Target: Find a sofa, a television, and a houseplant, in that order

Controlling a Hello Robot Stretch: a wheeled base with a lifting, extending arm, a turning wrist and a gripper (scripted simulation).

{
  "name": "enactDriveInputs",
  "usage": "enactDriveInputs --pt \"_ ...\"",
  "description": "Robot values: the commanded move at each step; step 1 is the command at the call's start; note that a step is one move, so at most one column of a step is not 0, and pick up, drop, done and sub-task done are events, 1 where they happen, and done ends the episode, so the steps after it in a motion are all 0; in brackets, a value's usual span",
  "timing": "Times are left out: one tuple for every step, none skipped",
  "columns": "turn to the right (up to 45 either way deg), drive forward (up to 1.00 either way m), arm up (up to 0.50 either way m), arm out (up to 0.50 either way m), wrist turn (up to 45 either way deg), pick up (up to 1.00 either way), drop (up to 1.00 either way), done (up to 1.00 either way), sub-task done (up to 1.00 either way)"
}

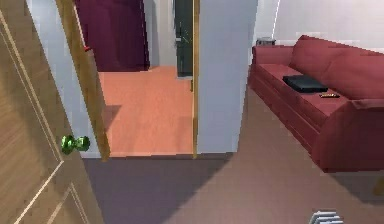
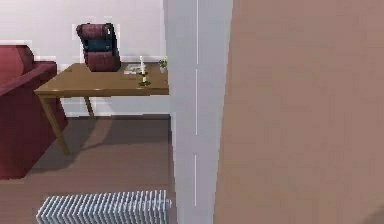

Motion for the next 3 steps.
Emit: enactDriveInputs --pt "18.0 0.00 0.00 0.00 0.0 0.00 0.00 0.00 0.00" --pt "0.0 0.90 0.00 0.00 0.0 0.00 0.00 0.00 0.00" --pt "12.0 0.00 0.00 0.00 0.0 0.00 0.00 0.00 0.00"
